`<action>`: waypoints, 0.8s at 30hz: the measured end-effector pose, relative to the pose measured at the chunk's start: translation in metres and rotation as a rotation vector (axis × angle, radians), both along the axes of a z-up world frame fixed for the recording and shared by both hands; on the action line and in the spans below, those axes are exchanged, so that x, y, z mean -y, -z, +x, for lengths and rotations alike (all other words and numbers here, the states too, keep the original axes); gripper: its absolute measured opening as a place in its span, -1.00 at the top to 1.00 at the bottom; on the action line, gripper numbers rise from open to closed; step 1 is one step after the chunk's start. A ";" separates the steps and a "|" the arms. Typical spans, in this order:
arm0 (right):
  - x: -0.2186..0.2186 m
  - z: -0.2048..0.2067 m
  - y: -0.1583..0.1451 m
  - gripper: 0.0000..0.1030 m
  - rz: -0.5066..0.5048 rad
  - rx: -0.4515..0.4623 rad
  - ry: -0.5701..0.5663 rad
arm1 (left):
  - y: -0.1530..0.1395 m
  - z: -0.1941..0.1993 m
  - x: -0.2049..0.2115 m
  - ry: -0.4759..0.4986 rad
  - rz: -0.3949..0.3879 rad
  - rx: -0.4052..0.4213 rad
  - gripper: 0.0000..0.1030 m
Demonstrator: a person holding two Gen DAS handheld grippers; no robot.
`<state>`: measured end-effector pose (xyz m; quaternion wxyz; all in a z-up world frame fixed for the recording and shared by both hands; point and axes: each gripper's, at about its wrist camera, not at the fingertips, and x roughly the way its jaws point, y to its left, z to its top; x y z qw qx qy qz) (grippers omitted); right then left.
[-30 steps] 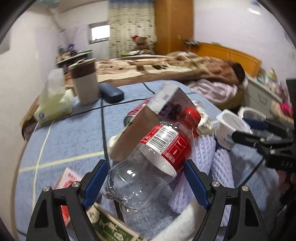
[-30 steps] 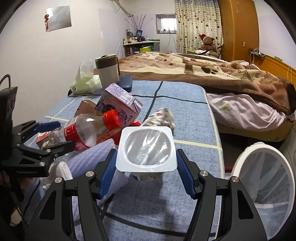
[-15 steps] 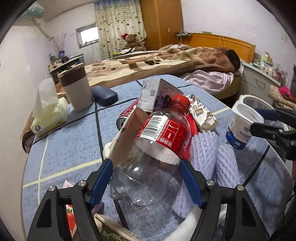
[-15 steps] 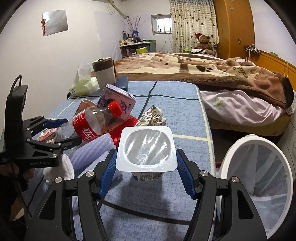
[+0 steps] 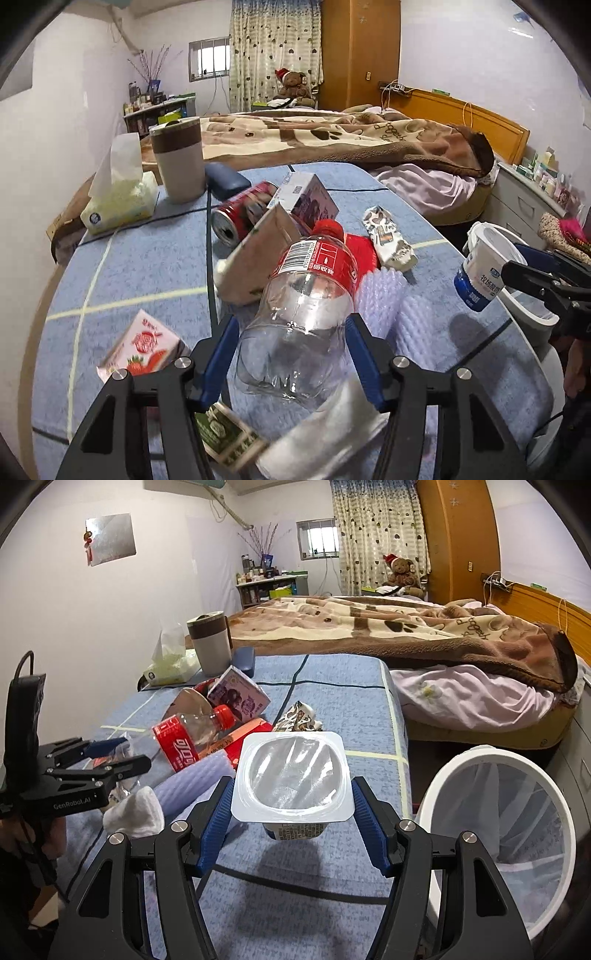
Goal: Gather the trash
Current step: 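Grasp the clear Coca-Cola bottle with the left tool while the right tool lifts the yogurt cup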
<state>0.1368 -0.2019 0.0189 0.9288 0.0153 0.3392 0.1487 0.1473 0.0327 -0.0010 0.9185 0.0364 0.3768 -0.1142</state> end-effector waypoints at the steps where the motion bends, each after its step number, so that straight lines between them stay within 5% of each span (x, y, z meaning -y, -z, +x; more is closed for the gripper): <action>1: 0.001 -0.001 0.000 -0.25 0.002 0.001 0.001 | 0.000 -0.001 0.000 -0.003 0.002 -0.002 -0.16; 10: 0.011 -0.001 -0.002 -0.26 0.022 0.005 0.014 | -0.015 -0.019 -0.007 -0.081 -0.029 0.009 -0.14; 16: 0.013 -0.002 0.002 -0.26 0.033 -0.001 0.004 | -0.013 -0.036 -0.005 -0.045 -0.088 -0.049 -0.17; 20: 0.017 -0.003 0.003 -0.26 0.044 -0.004 0.011 | -0.015 -0.032 -0.003 -0.025 -0.090 -0.071 -0.49; 24: 0.018 -0.004 0.002 -0.26 0.045 -0.003 0.017 | -0.008 -0.010 0.001 0.014 -0.092 -0.118 -0.53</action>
